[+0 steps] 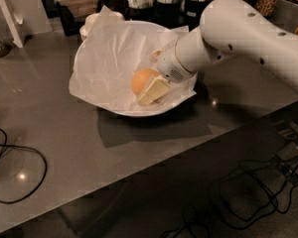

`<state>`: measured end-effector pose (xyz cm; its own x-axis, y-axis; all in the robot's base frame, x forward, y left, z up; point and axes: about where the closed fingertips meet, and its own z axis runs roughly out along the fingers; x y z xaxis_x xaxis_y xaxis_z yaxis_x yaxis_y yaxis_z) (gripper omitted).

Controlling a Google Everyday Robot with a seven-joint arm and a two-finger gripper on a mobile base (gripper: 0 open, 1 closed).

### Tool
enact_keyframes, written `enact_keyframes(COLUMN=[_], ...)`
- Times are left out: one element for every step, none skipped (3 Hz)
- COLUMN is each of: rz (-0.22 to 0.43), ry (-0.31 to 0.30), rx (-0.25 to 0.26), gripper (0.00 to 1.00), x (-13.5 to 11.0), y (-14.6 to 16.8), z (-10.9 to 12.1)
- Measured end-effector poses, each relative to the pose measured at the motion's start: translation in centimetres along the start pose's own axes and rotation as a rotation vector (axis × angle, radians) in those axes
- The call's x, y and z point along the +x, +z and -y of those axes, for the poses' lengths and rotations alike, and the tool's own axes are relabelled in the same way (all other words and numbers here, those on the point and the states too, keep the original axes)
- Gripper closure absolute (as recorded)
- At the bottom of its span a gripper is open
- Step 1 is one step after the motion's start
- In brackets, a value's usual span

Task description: Pick orange from white bowl

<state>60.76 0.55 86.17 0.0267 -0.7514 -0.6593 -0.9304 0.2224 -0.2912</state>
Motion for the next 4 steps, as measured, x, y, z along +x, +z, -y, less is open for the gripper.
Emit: enact_keyframes(rz=[0.0, 0.0, 0.0, 0.0], ry=[0.0, 0.0, 0.0, 0.001], rx=[0.0, 0.0, -0.001, -0.009], gripper=[0.3, 0.23, 0.12, 0.14], x=[0.0, -0.01, 0.0, 0.02], y=[0.0, 0.01, 0.05, 0.43], z=[0.0, -0.01, -0.03, -0.26])
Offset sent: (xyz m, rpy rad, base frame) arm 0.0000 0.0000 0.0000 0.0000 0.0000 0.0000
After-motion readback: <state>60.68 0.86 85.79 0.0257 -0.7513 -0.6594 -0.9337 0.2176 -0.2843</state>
